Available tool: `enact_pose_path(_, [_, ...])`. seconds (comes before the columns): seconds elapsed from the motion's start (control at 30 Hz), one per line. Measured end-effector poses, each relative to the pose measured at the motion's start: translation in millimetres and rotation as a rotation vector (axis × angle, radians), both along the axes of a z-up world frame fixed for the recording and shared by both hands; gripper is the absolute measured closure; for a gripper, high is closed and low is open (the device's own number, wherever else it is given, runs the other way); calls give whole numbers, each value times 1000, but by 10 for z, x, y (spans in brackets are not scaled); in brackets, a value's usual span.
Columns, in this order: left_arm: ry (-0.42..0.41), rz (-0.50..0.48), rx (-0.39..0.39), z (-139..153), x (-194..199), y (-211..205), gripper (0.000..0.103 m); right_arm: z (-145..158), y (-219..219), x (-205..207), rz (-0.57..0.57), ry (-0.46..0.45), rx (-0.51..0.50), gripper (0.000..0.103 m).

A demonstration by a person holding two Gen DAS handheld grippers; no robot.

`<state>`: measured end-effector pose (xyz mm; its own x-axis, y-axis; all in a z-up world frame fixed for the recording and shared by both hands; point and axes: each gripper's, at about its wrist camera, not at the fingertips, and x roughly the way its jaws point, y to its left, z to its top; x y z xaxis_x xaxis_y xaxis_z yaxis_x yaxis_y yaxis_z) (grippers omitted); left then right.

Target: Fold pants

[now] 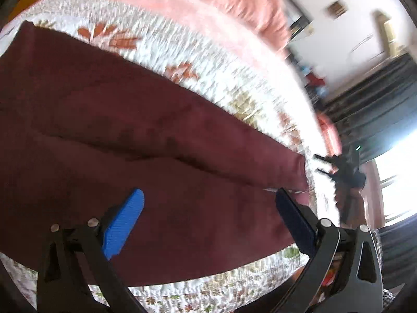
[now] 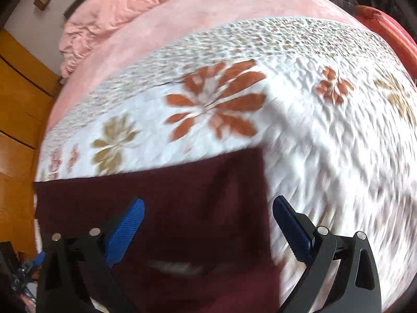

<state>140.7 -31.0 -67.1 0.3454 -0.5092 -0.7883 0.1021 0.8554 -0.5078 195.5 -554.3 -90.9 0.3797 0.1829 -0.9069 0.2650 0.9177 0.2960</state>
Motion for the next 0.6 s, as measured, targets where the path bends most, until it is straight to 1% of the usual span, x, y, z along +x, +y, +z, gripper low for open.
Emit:
enact_pose_path(0.03, [-11,-9,31,-17,60,-79,3,-94,-93,98,1,18,-10,4])
enact_pose_path(0.07, [-39,-14,56,-19,105,-146,3,-159,-147,142,0,25,-3,4])
enact_pose_path(0.1, [-49,-17,85,-18,144,-191,3,-260,-206,206,9,35,33,4])
enact_pose_path(0.13, [-46,-22,113,-19,190,-233,3,-350,-240,246,15,42,70,4])
enact_pose_path(0.2, [-29,-50,148,-51,285,-347,3,-441,-249,293,33,33,103,4])
enact_pose_path(0.27, [-9,-64,160,-77,373,-432,3,-475,-189,325,66,23,89,4])
enact_pose_path(0.33, [-15,-69,184,-67,424,-498,3,-473,-65,350,123,9,37,11])
enact_pose_path(0.4, [-34,-90,215,-79,472,-551,3,-475,50,376,166,17,-32,29])
enact_pose_path(0.43, [-43,-105,227,-83,501,-582,3,-464,143,371,198,23,-121,33])
enact_pose_path(0.47, [-53,-119,240,-81,538,-623,3,-451,192,371,223,20,-161,38])
enact_pose_path(0.53, [-80,-152,264,-77,615,-721,3,-385,291,307,264,-17,-234,54])
enact_pose_path(0.57, [-90,-163,277,-92,666,-760,3,-349,305,262,272,-33,-257,70])
enact_pose_path(0.6, [-104,-178,290,-91,713,-809,3,-320,331,232,274,-46,-290,77])
